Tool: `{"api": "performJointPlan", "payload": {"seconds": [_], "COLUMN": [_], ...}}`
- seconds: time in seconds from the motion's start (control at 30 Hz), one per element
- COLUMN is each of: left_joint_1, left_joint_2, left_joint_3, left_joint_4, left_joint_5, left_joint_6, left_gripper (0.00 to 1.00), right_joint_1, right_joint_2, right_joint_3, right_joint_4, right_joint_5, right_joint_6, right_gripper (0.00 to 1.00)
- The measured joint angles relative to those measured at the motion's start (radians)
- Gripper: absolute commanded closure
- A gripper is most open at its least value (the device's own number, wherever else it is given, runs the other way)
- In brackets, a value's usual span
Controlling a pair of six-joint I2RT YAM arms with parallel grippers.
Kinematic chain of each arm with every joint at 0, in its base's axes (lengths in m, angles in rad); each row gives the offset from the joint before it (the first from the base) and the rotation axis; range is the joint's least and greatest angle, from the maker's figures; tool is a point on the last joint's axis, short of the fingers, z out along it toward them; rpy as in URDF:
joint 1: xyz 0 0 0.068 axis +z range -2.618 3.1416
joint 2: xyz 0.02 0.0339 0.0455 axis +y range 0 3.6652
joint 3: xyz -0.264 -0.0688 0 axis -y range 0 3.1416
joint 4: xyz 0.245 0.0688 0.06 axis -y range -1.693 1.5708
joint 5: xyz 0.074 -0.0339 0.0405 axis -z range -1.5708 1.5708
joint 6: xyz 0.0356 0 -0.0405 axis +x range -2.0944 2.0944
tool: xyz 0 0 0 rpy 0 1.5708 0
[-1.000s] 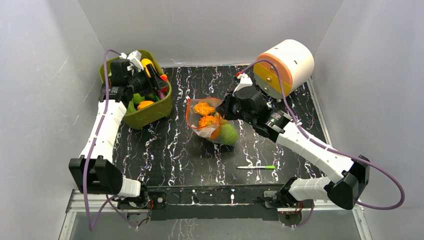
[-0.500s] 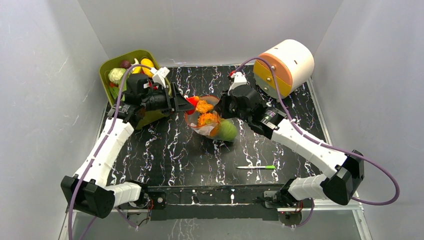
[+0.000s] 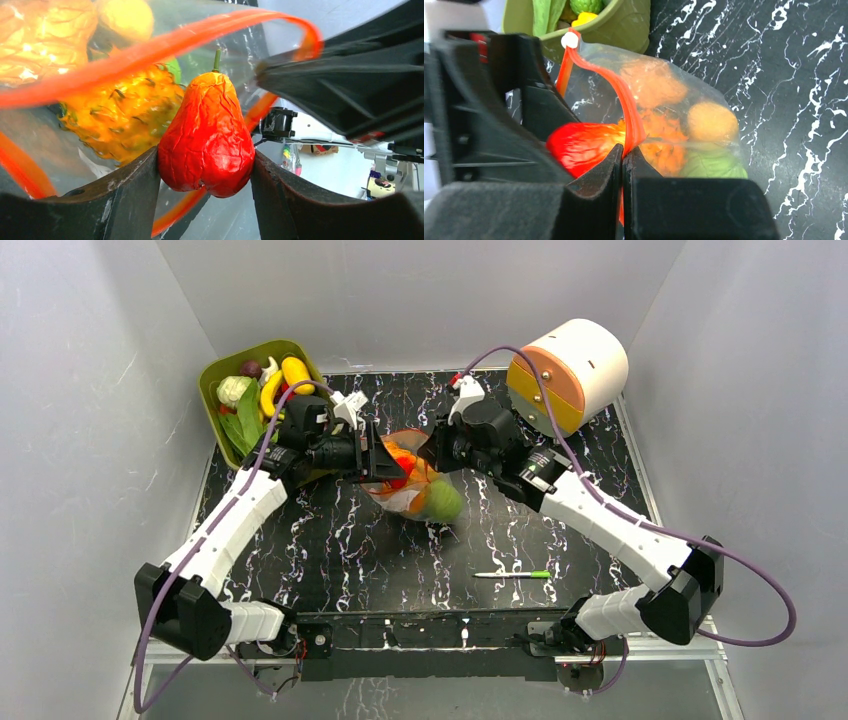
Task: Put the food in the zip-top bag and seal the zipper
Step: Place the fake vegetable in the zipper food storage bag.
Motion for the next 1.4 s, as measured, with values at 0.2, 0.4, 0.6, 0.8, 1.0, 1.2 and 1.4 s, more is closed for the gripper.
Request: {"api": "performJointPlan", "payload": {"seconds": [0.2,0.4,0.6,0.8,1.0,1.2,1.4], "left_joint_1": [-0.005,-0.013,-0.014,-0.016,-0.017,-0.017,-0.018], "left_joint_2": [0.024,0.045,0.066,0.068,0.066,0.04,0.014], "left_joint_3": [0.0,0.0,0.002,0.037,0.069,0.074,0.056], "left_joint_4": [-0.033,0.002,0.0,-0.03,-0.053,-0.08,-0.069], "left_joint_5": [-0.013,0.007,-0.002,-0.023,-0.05,-0.107,-0.158], "left_joint_6": [0.024,0.012,0.023,0.039,0.043,0.048,0.054], "left_gripper": [0.58,0.47,0.24,0.15,0.26,0.57,0.75], "right_joint_1": [0.014,0.033,0.052,0.053,0.053,0.053,0.053], "right_joint_2": [0.01,0.033,0.05,0.047,0.047,0.043,0.019], "right_joint_3": [0.06,0.06,0.052,0.042,0.036,0.036,0.029], "right_joint_4": [-0.013,-0.013,-0.013,-0.01,-0.013,-0.019,-0.011], "right_joint_5": [-0.02,-0.048,-0.052,-0.028,0.013,0.054,0.064], "right_joint_6": [-0.023,-0.033,-0.036,-0.035,-0.035,-0.035,-0.02], "right_gripper": [1.0,1.0,1.0,1.0,1.0,1.0,1.0]}}
